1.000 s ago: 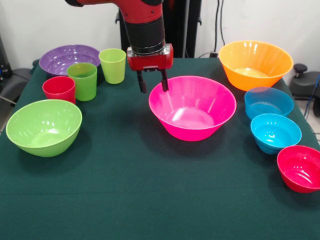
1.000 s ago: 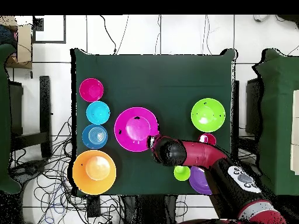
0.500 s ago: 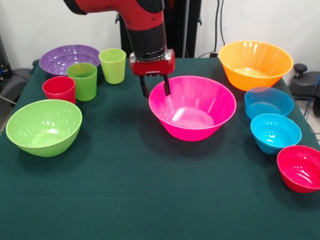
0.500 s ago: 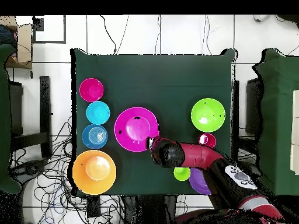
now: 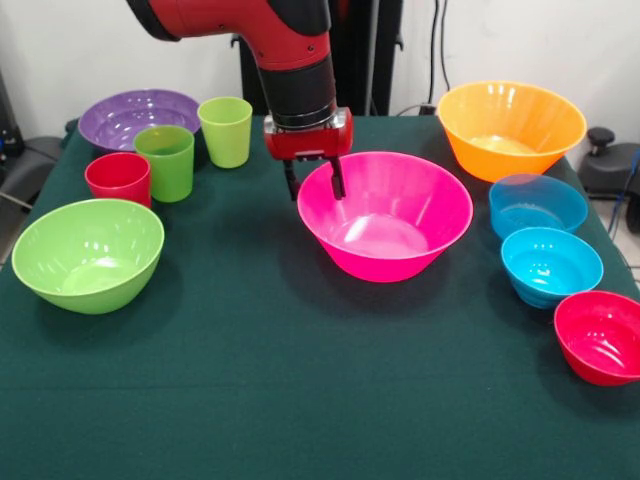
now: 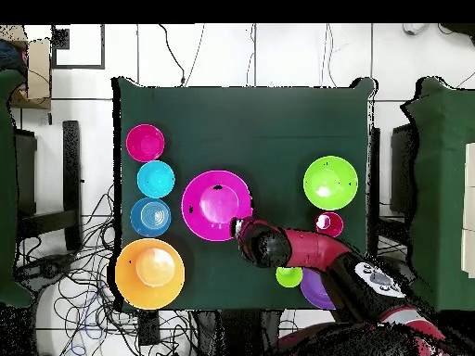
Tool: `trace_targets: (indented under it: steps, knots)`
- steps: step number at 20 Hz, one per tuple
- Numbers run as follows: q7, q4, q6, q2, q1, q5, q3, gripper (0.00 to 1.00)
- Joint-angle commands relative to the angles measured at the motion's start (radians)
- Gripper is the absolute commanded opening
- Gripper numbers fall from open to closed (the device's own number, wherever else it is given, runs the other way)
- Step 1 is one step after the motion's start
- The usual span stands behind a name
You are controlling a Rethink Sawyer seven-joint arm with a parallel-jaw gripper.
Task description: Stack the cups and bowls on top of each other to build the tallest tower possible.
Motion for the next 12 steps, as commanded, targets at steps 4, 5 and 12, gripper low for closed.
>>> trace_targets:
  steps: [4, 5, 12]
  knots:
    - [0.045, -0.052, -0.059, 0.026, -0.015, -0.074, 0.014, 0.00]
    - [0.047, -0.053, -0.060, 0.026, -0.016, -0.074, 0.015, 0.00]
    - [0.053, -0.058, -0.043, 0.018, 0.001, -0.065, -0.007, 0.00]
